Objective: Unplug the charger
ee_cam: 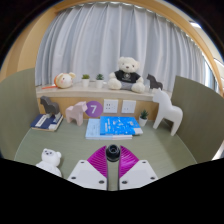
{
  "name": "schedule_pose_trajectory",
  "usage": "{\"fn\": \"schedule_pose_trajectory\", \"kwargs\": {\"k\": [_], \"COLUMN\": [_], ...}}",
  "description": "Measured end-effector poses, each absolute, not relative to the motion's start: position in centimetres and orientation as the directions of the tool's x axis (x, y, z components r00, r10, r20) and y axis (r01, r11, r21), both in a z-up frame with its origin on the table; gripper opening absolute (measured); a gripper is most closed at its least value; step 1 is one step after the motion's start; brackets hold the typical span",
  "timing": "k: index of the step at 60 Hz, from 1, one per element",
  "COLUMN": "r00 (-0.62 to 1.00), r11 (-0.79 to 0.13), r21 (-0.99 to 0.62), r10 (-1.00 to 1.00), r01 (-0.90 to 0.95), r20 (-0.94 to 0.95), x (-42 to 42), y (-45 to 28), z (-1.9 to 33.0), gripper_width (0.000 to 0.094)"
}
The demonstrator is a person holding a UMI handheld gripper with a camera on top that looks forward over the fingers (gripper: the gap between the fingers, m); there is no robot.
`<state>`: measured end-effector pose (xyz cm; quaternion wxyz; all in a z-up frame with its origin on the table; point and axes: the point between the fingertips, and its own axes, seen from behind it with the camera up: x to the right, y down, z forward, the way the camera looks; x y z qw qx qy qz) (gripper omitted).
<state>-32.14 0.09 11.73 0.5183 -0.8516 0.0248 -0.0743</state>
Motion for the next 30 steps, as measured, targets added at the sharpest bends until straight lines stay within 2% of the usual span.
{"fn": "schedule_pose_trajectory", "kwargs": {"k": [6, 10, 22, 27, 30], "r00": [0.993, 0.995, 0.999, 1.0, 1.0], "r11": [-0.546, -0.574, -0.666, -0.664, -0.684], "r21": [-0.837, -0.818, -0.746, -0.748, -0.729], "r10": [-0.108, -0.094, -0.028, -0.029, -0.02], "r01": [-0.013, -0.031, 0.005, -0.016, -0.005], "r20": [0.055, 0.029, 0.031, 0.005, 0.012], "x": [-31.2, -31.1, -31.6, -31.9, -31.6], "y": [0.2, -0.1, -0.3, -0.2, -0.6], "z": [5.2, 2.5, -3.5, -3.6, -3.9], "gripper_width": [0.0121, 0.0131, 0.0191, 0.0226, 0.0328]}}
